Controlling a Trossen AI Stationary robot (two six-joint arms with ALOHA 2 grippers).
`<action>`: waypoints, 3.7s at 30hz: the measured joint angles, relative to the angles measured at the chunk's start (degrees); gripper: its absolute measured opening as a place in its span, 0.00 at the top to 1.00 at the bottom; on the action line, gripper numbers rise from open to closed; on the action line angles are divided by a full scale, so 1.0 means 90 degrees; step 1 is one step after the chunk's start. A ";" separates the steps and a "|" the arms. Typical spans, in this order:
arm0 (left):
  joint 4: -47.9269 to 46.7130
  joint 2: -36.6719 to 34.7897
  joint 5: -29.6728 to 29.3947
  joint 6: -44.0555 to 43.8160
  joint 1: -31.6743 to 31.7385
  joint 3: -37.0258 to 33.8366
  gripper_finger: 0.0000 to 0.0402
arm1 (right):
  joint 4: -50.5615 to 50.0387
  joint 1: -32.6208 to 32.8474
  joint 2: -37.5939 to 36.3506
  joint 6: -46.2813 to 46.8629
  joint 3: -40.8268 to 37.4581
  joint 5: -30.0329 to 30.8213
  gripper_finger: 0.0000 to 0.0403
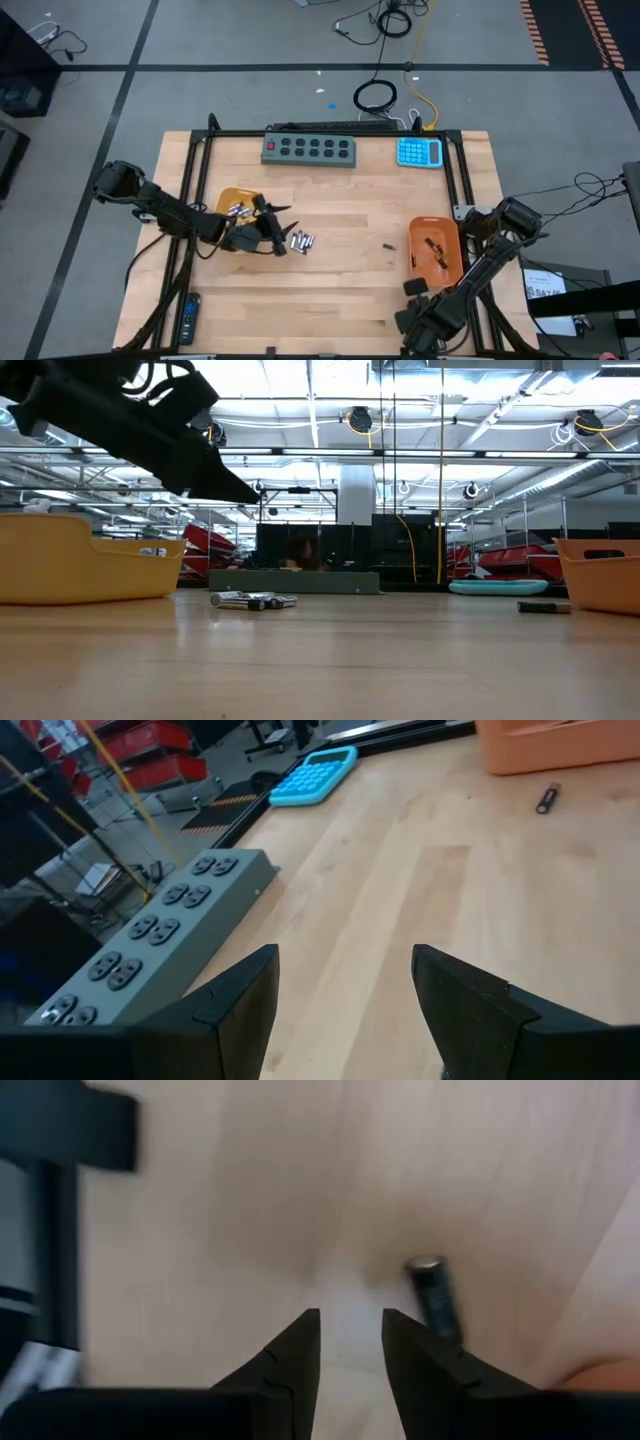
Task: Sort batteries
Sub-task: Put the black battery into the orange bin
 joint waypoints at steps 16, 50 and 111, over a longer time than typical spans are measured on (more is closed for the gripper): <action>0.0175 0.0000 -0.0007 -0.0172 0.0266 0.0003 0.40 | -0.0132 0.0319 0.0709 -0.0958 0.0036 0.0433 0.75; -0.0008 0.0000 0.0398 -0.0345 0.0266 0.0010 0.40 | -0.4043 -0.0503 -0.2359 0.4036 0.0043 0.2336 0.92; -0.0343 0.0000 0.1337 -0.0500 0.0846 0.0010 0.40 | 0.1578 -0.7103 -0.2697 -0.2332 -0.3048 0.0516 0.64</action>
